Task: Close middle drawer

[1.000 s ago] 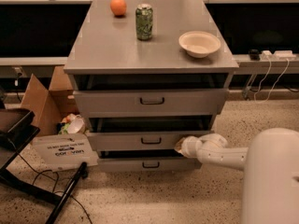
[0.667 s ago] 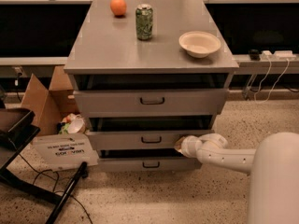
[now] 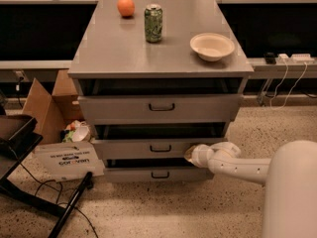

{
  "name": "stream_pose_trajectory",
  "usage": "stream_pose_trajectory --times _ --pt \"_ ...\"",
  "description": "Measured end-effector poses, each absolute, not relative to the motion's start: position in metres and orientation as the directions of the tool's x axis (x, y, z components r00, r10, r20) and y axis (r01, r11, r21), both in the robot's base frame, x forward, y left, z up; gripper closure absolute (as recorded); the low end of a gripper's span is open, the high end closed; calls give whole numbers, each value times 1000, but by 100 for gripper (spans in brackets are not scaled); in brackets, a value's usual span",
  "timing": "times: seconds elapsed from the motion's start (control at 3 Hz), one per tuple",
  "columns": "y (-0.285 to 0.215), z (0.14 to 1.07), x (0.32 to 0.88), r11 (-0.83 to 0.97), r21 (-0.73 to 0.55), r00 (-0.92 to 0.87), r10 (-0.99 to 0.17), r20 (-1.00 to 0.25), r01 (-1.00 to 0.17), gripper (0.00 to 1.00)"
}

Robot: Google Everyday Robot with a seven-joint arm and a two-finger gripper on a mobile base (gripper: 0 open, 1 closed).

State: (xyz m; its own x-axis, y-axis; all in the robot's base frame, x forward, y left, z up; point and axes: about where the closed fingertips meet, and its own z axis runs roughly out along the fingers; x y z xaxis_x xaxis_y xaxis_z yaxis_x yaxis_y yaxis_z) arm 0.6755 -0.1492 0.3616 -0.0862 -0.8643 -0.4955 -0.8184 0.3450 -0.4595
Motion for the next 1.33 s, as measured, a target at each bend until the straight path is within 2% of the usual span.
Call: stream_pose_trajectory --times 0.67,1.0,1.33 --pt "-149 362 676 345 -459 -86 -864 -496 -818 11" --pt "-149 362 676 345 -459 -86 -864 -496 -818 0" --pt "-149 362 676 345 -459 -86 -864 -496 -818 0"
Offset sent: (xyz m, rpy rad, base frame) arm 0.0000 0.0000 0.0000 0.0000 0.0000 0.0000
